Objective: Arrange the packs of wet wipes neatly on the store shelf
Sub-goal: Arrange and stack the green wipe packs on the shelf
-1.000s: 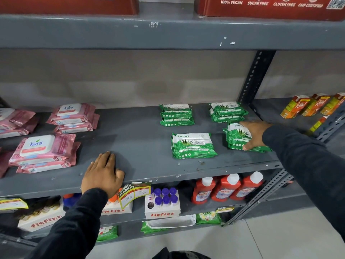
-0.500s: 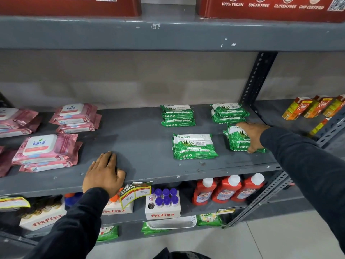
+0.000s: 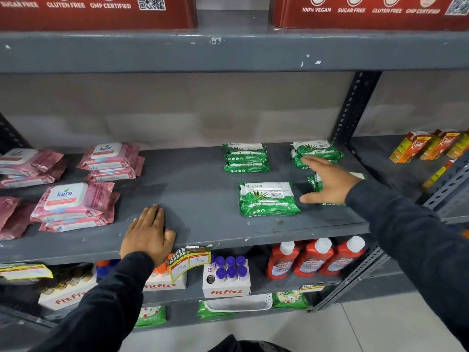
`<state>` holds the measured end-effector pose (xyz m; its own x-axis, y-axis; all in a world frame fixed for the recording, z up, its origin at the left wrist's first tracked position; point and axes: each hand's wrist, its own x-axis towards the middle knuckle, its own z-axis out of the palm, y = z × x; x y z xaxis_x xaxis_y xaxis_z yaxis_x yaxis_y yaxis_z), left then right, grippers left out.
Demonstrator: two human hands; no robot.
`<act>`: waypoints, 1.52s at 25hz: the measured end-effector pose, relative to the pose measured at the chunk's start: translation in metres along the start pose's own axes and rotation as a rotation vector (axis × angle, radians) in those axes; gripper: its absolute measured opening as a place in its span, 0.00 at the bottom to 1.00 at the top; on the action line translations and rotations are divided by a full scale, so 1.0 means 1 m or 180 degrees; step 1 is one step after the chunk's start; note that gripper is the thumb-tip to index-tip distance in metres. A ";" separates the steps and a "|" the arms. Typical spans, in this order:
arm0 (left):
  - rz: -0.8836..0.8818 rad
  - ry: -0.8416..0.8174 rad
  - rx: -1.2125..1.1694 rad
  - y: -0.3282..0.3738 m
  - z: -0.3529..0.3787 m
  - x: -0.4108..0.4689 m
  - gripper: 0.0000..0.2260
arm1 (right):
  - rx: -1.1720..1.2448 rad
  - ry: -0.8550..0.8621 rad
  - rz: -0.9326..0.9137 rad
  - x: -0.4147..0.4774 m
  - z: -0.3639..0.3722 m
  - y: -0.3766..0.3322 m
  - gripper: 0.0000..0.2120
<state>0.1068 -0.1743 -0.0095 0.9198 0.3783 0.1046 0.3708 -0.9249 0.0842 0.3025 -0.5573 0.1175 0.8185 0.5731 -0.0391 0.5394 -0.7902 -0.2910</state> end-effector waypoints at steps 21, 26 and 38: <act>-0.0622 -0.0623 -0.3532 0.122 -0.036 0.016 0.22 | 0.3681 0.1087 0.1685 0.003 0.101 -0.031 0.24; -0.0924 -0.1113 -0.4420 0.184 -0.046 0.013 0.08 | 0.3744 0.1055 0.1577 0.004 0.101 -0.034 0.21; -0.0840 -0.1161 -0.4431 0.175 -0.038 0.001 0.28 | 0.3547 0.0983 0.1212 0.010 0.122 -0.039 0.21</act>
<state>0.1681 -0.3342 0.0426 0.9056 0.3008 -0.2989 0.3037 0.0320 0.9522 0.2651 -0.4941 0.0124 0.9820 0.1494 -0.1158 -0.0864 -0.1902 -0.9779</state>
